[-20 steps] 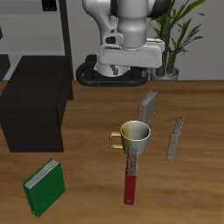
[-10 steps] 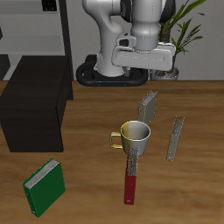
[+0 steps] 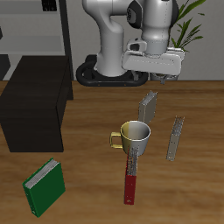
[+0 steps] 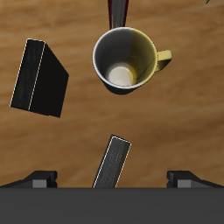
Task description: Place the right yellow book in the top region of the shelf
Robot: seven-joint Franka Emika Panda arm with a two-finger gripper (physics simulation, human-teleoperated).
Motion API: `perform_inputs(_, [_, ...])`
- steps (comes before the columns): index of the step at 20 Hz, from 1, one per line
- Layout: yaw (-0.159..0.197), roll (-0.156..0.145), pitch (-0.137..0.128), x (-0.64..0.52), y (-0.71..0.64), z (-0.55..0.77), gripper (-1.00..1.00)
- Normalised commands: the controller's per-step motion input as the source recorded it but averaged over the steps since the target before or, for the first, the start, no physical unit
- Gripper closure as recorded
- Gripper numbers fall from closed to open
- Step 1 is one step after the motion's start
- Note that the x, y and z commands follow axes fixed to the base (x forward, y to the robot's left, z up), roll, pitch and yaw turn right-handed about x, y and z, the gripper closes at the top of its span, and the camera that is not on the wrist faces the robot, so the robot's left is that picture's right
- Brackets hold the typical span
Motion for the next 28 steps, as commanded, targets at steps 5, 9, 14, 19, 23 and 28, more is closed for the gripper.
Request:
perform_inputs(5, [-0.049,-0.017,-0.021,-0.05,0.04,-0.31,-1.0])
perform_inputs(9, [-0.028,-0.015,-0.02,-0.04,-0.03,-0.27,-1.0])
perform_inputs(14, [-0.03,0.014,0.043,-0.08,0.06,-0.37,-1.0])
perform_inputs(19, [-0.017,-0.004,0.037,-0.01,-0.01,-0.2,-1.0])
perform_inputs(23, [-0.012,0.006,0.031,0.02,-0.05,-0.26,-1.0])
perform_inputs(28, [-0.012,0.043,0.045,0.08,0.01,-0.21,-1.0])
